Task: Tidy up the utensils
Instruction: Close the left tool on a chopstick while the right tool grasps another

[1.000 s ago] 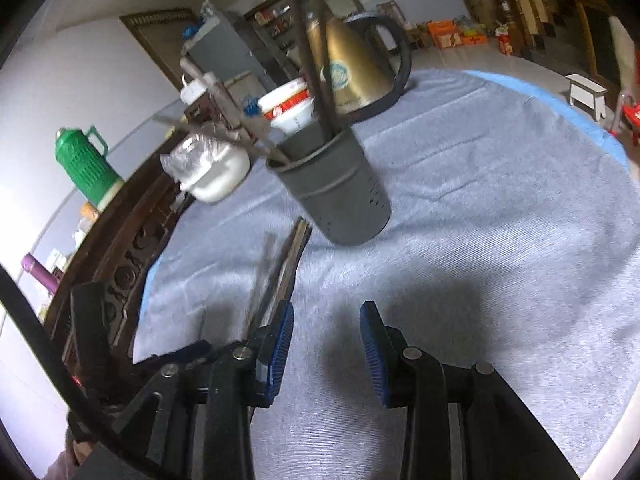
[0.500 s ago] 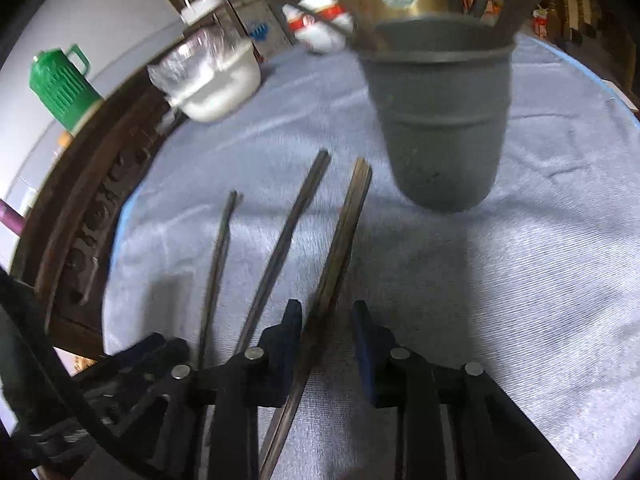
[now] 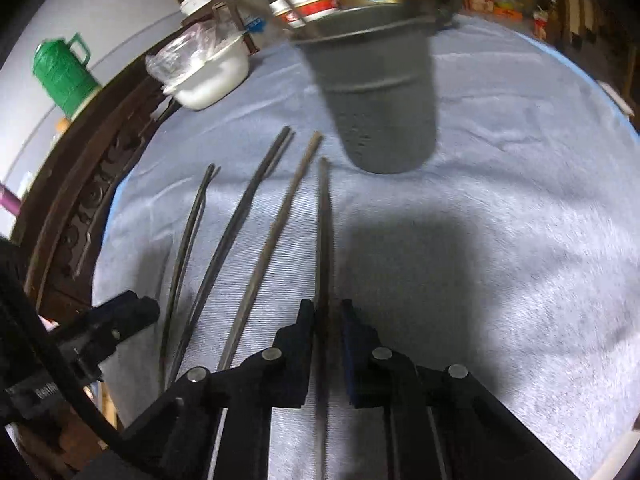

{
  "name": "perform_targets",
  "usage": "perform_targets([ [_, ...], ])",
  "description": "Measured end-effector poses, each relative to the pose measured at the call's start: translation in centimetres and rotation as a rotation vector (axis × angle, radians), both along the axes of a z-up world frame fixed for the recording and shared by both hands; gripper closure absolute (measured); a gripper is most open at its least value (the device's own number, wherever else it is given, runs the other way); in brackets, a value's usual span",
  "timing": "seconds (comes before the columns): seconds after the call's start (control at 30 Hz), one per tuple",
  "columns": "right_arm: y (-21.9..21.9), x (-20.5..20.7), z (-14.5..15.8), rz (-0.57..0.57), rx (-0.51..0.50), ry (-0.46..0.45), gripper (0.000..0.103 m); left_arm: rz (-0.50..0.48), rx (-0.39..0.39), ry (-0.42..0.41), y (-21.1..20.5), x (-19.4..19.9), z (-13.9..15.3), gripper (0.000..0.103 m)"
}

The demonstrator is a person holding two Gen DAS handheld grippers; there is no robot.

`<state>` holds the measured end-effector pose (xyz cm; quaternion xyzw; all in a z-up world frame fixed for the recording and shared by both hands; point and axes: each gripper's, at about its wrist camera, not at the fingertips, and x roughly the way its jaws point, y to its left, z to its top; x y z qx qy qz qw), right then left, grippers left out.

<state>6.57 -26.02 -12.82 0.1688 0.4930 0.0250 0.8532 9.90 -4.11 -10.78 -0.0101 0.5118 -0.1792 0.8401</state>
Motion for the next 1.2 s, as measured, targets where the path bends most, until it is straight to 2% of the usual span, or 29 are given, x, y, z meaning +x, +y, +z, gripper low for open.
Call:
perform_targets([
  [0.2,-1.3,0.5,1.5,-0.037,0.032,-0.028,0.087,0.011,0.041,0.003,0.0,0.7,-0.4,0.038],
  [0.43,0.2,4.4,1.4,-0.023,-0.028,0.01,0.087,0.041,0.032,0.053,0.3,5.8,-0.2,0.038],
  [0.57,1.2,6.3,0.4,-0.028,-0.098,0.066,0.086,0.048,0.033,0.125,-0.6,9.3,-0.3,0.038],
  [0.7,2.0,7.4,0.5,-0.026,-0.16,0.071,0.086,0.078,0.047,0.2,-0.6,11.0,-1.0,0.038],
  [0.73,2.1,7.6,0.5,-0.025,-0.167,0.073,0.087,0.077,0.049,0.208,-0.8,11.3,-1.2,0.04],
  [0.8,2.3,7.8,0.5,-0.02,-0.182,0.075,0.09,0.083,0.069,0.236,-1.2,11.9,-2.0,0.06],
  [0.83,2.4,7.9,0.5,-0.014,-0.19,0.074,0.093,0.091,0.077,0.204,-1.5,12.0,-1.8,0.063],
  [0.87,2.5,8.0,0.5,-0.009,-0.197,0.072,0.095,0.075,0.073,0.205,-1.8,12.1,-1.9,0.081],
  [0.9,2.4,7.9,0.5,-0.007,-0.189,0.066,0.097,0.056,0.069,0.214,-2.1,12.2,-2.2,0.093],
  [1.03,1.5,6.3,2.0,-0.01,-0.125,-0.006,0.097,0.051,0.063,0.178,-2.1,11.7,-1.9,0.097],
  [1.2,0.9,3.6,5.6,0.015,-0.085,-0.126,0.097,0.033,0.025,0.088,-1.1,9.9,0.8,0.097],
])
